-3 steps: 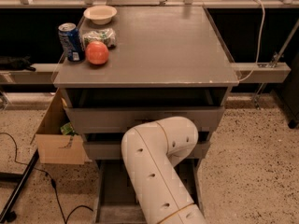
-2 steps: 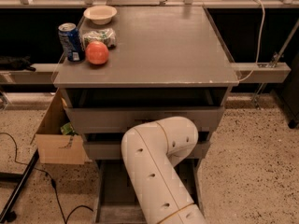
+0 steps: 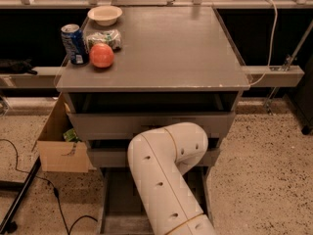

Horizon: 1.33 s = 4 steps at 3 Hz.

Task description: Pick blue chip bag from bottom drawer and place on counter

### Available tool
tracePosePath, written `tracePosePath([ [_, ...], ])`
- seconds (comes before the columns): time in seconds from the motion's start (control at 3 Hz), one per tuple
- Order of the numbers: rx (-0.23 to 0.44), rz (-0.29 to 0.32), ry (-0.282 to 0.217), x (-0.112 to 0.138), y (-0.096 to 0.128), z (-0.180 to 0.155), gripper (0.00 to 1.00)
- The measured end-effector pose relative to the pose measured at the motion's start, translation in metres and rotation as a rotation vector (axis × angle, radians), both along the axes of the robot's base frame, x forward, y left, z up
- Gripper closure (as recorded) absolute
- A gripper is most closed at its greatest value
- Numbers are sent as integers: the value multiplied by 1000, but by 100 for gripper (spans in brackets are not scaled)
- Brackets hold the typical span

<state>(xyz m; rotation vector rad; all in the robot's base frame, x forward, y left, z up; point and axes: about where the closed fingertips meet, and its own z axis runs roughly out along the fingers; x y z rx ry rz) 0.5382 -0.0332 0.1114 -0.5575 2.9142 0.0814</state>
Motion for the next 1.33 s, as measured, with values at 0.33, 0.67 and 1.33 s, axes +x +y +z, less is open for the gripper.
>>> tracePosePath([
  [0.33, 6, -9, 0, 0, -6, 2, 100],
  [0.67, 22, -38, -18, 0, -24, 20, 100],
  [1.33, 30, -148, -106, 2, -83, 103, 100],
])
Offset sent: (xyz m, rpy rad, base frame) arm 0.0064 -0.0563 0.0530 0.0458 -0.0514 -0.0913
